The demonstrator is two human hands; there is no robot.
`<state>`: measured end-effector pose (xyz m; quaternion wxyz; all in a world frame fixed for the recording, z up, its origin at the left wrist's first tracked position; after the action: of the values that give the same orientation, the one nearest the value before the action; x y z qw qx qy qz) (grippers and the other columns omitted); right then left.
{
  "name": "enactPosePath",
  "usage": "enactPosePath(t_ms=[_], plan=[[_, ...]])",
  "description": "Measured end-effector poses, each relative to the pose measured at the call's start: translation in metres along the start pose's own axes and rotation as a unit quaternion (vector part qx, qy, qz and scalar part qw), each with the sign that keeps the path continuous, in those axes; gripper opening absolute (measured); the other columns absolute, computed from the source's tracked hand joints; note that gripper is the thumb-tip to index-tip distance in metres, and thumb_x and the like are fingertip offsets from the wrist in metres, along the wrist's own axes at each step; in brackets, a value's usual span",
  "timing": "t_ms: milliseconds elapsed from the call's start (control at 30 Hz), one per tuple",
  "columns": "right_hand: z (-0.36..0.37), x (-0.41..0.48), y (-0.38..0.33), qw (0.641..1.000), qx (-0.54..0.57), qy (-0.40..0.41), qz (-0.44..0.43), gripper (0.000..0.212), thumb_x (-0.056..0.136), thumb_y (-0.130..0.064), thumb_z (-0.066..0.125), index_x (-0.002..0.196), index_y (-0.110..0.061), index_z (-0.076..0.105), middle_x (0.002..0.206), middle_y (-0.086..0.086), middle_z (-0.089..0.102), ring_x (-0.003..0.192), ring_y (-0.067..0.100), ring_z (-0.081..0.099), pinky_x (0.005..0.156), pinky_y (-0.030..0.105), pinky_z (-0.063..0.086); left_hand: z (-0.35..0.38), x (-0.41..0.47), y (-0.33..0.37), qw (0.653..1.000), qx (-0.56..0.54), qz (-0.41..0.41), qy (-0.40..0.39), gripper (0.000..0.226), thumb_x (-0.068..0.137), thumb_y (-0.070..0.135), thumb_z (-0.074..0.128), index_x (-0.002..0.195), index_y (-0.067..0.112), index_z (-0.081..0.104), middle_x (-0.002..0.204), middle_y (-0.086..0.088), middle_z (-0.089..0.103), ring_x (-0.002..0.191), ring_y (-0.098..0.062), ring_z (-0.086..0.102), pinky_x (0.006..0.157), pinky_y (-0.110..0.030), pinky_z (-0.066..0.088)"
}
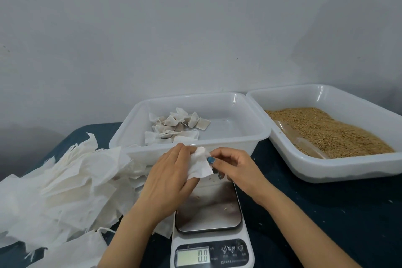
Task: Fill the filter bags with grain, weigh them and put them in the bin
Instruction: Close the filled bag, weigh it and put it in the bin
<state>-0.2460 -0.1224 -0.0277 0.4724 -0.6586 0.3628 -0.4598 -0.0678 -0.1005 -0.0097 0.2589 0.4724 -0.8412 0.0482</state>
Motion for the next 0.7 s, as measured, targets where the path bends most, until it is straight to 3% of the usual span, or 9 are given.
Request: enactPosePath(t_ms=[133, 267, 333, 467, 600, 700], plan=[[-0.0019, 0.0004, 0.0044, 0.998, -0.046, 0.045, -0.003, 0.013, 0.087, -0.011, 0.073, 0.087, -0.022, 0.066, 0.074, -0.013, 0.065, 0.066, 0.014, 0.055, 0.061, 0.022, 0.046, -0.0002, -0.0005, 0.0002, 1.0, -0.021, -0.002, -0.011, 0.041, 0.083, 0.034, 0.039, 0.117, 0.014, 0.052, 0.098, 0.006, 0.051, 0.083, -0.014, 0.047, 0.067, -0.023, 0.025], [-0.0044, -0.0011, 0.0046, 0.99, -0.107, 0.082, -0.047, 0.025, 0.077, -0.018, 0.083, 0.075, -0.028, 0.06, 0.069, -0.016, 0.061, 0.056, 0.004, 0.047, 0.057, 0.016, 0.042, -0.0003, -0.0001, 0.0039, 1.0, 0.01, -0.004, -0.01, 0.039, 0.082, 0.034, 0.042, 0.114, 0.015, 0.054, 0.098, 0.004, 0.055, 0.085, -0.016, 0.05, 0.07, -0.029, 0.039], [-0.0039, -0.0017, 0.0029, 0.987, -0.135, 0.07, -0.058, 0.021, 0.078, -0.019, 0.081, 0.076, -0.033, 0.066, 0.077, -0.017, 0.066, 0.057, 0.003, 0.05, 0.058, 0.017, 0.043, -0.0014, 0.0005, 0.0046, 1.0, 0.029, -0.008, -0.009, 0.04, 0.081, 0.034, 0.043, 0.113, 0.014, 0.055, 0.098, 0.003, 0.056, 0.085, -0.018, 0.052, 0.07, -0.031, 0.04], [-0.0006, -0.003, 0.003, 0.977, -0.198, 0.056, -0.062, 0.007, 0.088, -0.034, 0.072, 0.089, -0.041, 0.073, 0.084, -0.022, 0.07, 0.064, 0.007, 0.059, 0.067, 0.03, 0.054, -0.0013, 0.0012, 0.0045, 0.997, 0.068, -0.019, -0.023, 0.043, 0.077, 0.036, 0.044, 0.112, 0.013, 0.057, 0.097, 0.002, 0.057, 0.084, -0.021, 0.054, 0.069, -0.032, 0.04], [0.0017, -0.0046, 0.0007, 0.978, -0.194, 0.056, -0.055, 0.024, 0.091, -0.048, 0.061, 0.098, -0.031, 0.076, 0.083, -0.019, 0.07, 0.068, 0.008, 0.061, 0.068, 0.036, 0.055, 0.0002, 0.0013, 0.0046, 0.994, 0.095, -0.027, -0.038, 0.047, 0.075, 0.039, 0.046, 0.112, 0.012, 0.058, 0.096, 0.0, 0.058, 0.083, -0.022, 0.055, 0.069, -0.034, 0.043], [0.004, -0.0053, -0.0001, 0.975, -0.206, 0.054, -0.066, 0.018, 0.084, -0.047, 0.071, 0.094, -0.033, 0.074, 0.087, -0.019, 0.069, 0.071, 0.01, 0.06, 0.068, 0.034, 0.054, 0.0012, 0.0021, 0.0069, 0.993, 0.11, -0.022, -0.042, 0.05, 0.075, 0.043, 0.046, 0.114, 0.013, 0.059, 0.098, 0.001, 0.059, 0.084, -0.02, 0.056, 0.07, -0.032, 0.043]])
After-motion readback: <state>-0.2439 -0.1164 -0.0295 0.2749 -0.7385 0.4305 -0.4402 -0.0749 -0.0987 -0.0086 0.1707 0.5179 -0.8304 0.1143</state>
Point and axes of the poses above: each hand's wrist, its own x-axis towards the middle knuckle, its own z-axis out of the palm, y = z × x, the point moved 2 cm from there along x, towards the middle knuckle
